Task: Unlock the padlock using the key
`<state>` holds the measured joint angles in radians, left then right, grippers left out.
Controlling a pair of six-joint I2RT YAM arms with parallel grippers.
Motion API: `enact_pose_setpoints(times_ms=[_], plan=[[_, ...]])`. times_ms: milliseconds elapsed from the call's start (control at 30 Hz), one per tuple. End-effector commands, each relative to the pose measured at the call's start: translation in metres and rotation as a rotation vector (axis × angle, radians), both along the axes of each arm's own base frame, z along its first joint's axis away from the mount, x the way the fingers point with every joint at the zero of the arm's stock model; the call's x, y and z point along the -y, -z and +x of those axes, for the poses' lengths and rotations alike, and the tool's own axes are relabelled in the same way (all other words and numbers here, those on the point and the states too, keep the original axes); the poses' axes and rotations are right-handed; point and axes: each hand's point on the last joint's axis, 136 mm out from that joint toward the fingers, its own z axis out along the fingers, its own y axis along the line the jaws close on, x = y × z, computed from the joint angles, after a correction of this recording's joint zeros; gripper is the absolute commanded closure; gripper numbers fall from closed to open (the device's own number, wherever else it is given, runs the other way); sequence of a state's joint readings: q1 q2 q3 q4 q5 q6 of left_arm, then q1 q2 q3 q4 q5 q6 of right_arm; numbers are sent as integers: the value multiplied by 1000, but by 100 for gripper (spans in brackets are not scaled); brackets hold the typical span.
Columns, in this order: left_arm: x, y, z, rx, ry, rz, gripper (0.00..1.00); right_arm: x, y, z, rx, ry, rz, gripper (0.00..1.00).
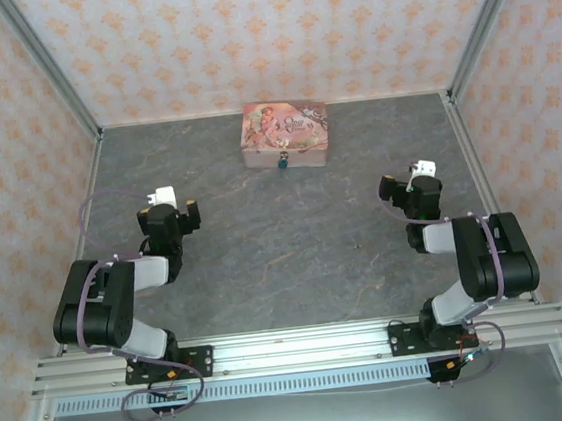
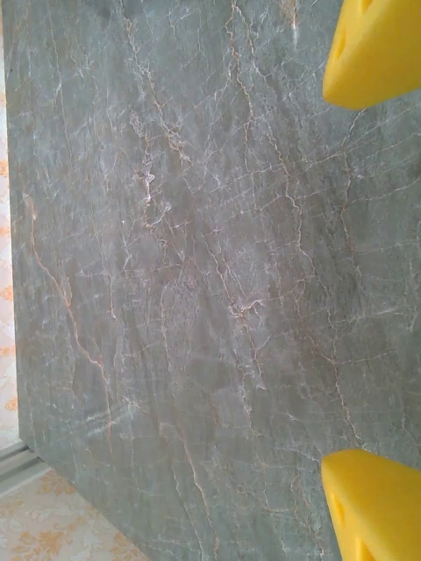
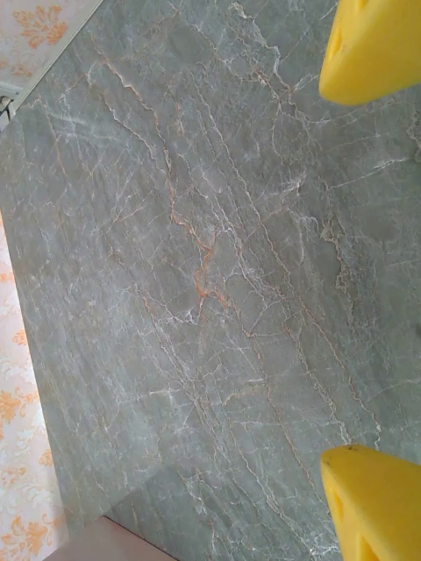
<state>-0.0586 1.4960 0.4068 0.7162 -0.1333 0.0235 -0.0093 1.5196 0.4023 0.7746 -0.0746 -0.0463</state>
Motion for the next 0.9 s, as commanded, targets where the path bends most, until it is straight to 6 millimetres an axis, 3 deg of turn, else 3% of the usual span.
enact_pose_setpoints(times_ms=[0,700,867], plan=[[1,-13,8,49,2,-19,0,2,-6,5,16,11,1,1],[0,-14,8,54,-7,-18,0,2,-7,4,20,11,0,1],[-8,-47,-3,56,-58,-25,0,3,-24,2,-8,21,2,1]])
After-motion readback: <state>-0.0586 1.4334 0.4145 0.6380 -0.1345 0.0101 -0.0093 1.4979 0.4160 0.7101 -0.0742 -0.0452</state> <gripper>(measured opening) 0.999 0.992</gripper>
